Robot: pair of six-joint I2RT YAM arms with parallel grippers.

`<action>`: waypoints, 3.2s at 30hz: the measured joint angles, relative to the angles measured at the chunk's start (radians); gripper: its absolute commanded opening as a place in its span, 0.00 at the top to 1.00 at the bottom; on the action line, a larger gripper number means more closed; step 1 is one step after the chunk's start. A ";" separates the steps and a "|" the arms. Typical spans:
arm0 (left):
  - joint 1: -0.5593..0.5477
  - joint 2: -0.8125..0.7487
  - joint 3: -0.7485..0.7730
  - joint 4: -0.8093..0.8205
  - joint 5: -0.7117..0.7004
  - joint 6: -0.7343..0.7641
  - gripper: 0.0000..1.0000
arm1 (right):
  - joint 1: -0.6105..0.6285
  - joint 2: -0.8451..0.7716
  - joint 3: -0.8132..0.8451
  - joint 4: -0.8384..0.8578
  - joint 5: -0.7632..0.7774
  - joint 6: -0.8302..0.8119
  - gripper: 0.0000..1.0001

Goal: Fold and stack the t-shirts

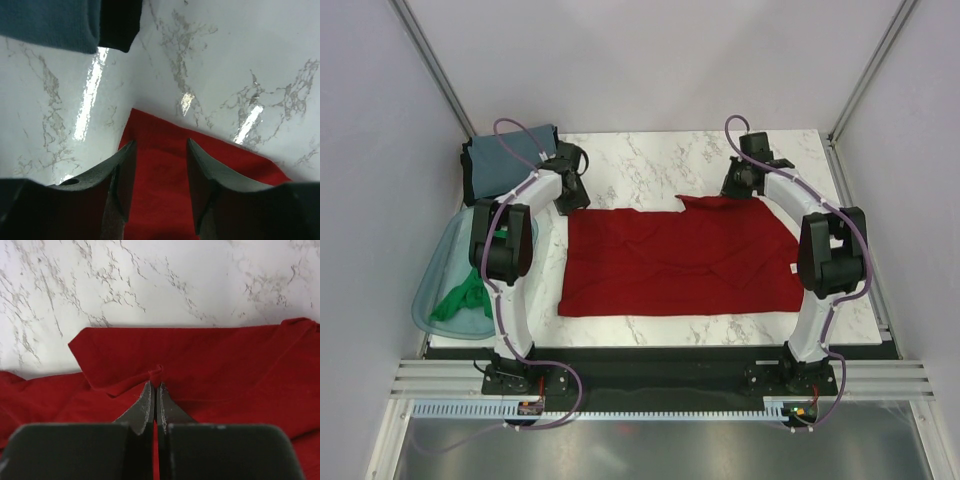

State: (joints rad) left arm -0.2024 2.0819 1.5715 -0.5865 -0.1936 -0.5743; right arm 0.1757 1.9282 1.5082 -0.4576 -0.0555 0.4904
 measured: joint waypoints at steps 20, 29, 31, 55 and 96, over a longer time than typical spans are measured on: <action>0.014 0.059 0.037 -0.011 -0.041 0.000 0.63 | 0.000 0.000 -0.112 0.039 -0.018 -0.009 1.00; 0.022 0.058 0.037 0.003 -0.012 0.000 0.94 | -0.003 -0.009 -0.106 0.018 0.012 -0.023 1.00; 0.022 0.055 0.037 0.004 0.002 0.000 0.98 | -0.008 -0.029 -0.100 0.008 0.024 -0.023 1.00; 0.017 -0.300 -0.202 0.044 0.031 0.000 0.98 | -0.108 -0.621 -0.440 -0.025 0.156 -0.003 1.00; 0.002 -0.857 -0.847 0.225 0.159 -0.039 0.39 | -0.128 -1.181 -0.782 -0.273 0.196 0.292 0.02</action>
State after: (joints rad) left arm -0.2005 1.2251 0.7242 -0.3618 -0.0341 -0.6128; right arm 0.0475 0.7471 0.7258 -0.7303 0.1402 0.7822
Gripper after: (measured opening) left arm 0.617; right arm 0.982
